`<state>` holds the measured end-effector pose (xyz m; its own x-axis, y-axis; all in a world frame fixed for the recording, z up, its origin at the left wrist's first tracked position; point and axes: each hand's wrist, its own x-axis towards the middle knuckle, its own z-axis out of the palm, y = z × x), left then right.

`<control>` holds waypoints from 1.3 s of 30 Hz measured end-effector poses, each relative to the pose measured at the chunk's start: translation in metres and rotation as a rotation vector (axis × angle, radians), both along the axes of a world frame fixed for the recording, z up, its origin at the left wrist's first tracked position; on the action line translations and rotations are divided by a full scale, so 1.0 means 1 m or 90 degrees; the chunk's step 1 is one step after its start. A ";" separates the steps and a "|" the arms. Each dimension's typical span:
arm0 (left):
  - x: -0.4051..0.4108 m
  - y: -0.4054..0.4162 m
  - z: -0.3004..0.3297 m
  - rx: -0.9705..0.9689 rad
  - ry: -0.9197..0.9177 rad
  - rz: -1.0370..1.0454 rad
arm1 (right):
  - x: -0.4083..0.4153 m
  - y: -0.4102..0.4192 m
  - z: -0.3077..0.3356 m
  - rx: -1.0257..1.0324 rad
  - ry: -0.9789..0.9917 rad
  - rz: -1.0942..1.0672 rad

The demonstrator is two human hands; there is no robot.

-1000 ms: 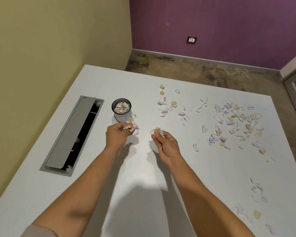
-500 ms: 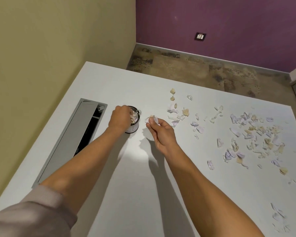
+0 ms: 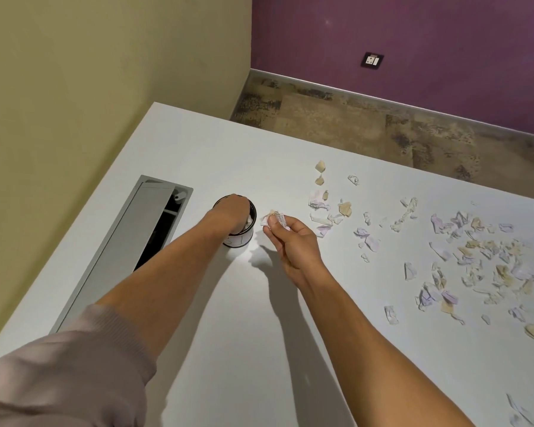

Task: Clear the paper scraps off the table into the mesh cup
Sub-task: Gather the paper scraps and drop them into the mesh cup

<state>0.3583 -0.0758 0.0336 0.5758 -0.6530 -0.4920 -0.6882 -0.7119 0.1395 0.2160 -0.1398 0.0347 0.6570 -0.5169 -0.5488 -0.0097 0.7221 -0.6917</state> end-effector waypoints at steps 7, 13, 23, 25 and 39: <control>0.006 0.011 0.027 -0.109 0.088 0.083 | 0.004 -0.004 0.007 -0.023 0.013 0.005; 0.011 0.036 0.033 -0.302 0.080 0.242 | 0.022 -0.003 0.013 -0.131 0.034 0.043; -0.001 0.062 0.001 -0.431 0.060 0.486 | 0.068 0.007 0.013 -0.717 0.283 0.350; 0.000 0.064 -0.001 -0.444 0.076 0.493 | 0.074 0.011 0.016 -0.789 0.291 0.453; 0.000 0.031 0.015 -0.202 0.015 0.155 | 0.058 -0.015 0.005 -0.762 0.393 0.365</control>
<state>0.3579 -0.0452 0.0482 0.7234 -0.6210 -0.3016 -0.4994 -0.7724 0.3925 0.2737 -0.1551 0.0399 0.7499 -0.6111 -0.2534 -0.6028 -0.4733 -0.6424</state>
